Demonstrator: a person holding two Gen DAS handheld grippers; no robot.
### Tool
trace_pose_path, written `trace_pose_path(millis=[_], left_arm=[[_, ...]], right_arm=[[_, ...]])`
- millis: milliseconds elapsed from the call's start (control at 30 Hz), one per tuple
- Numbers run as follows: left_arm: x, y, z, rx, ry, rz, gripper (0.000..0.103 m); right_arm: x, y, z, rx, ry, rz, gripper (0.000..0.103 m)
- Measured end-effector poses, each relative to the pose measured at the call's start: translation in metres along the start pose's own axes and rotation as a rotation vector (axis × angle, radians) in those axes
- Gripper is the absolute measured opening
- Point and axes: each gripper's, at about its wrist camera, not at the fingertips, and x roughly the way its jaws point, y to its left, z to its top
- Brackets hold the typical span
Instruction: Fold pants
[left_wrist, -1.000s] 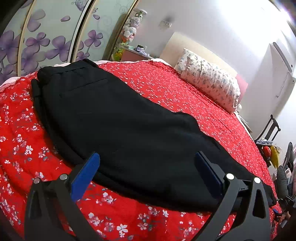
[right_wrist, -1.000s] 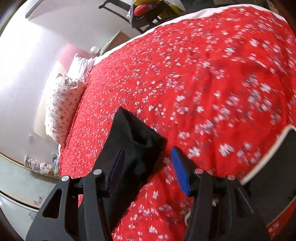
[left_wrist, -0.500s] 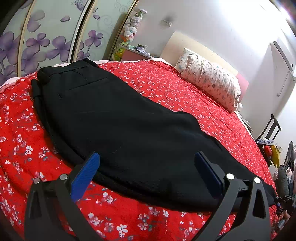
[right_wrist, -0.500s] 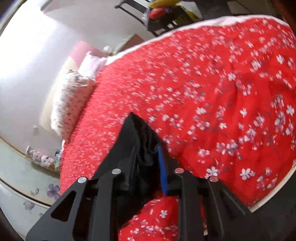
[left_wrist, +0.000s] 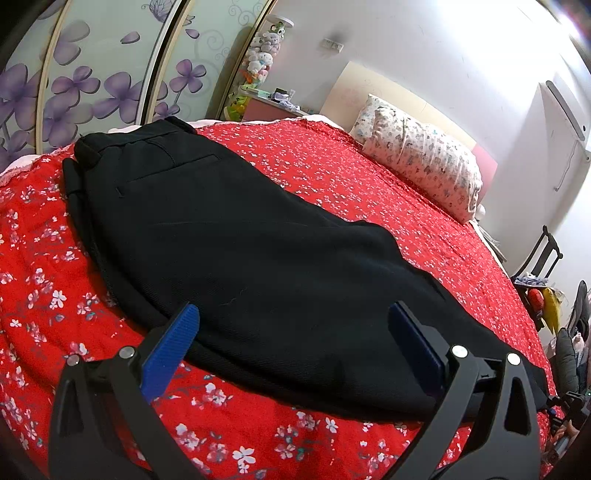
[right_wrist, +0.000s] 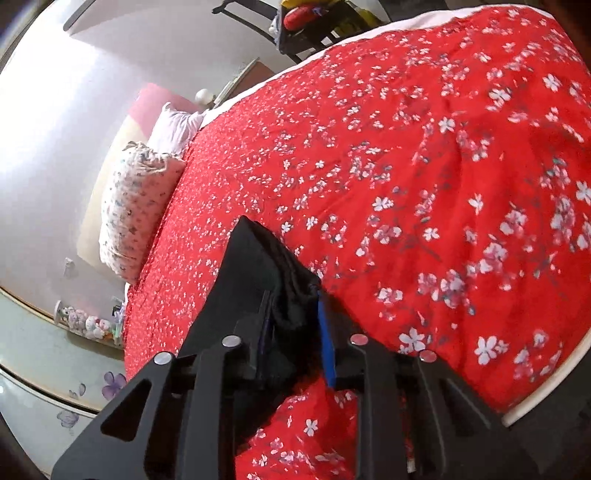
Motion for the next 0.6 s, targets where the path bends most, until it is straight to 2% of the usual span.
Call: trace_pose_path(millis=[133, 333, 467, 600], left_arm=[[-0.001, 0.000, 0.000, -0.001, 0.000, -0.001, 0.101], [-0.001, 0.000, 0.000, -0.003, 0.000, -0.004, 0.101], [-0.001, 0.000, 0.000, -0.008, -0.002, -0.010, 0.101], [-0.001, -0.001, 0.002, -0.016, -0.003, -0.018, 0.101]], right_arm=[[-0.011, 0.020, -0.001, -0.050, -0.045, 0.063, 0.016], [-0.019, 0.077, -0.013, -0.146, -0.021, 0.189, 0.016], [-0.013, 0.133, -0.040, -0.230, 0.052, 0.285, 0.016], [0.006, 0.192, -0.088, -0.310, 0.183, 0.374, 0.016]])
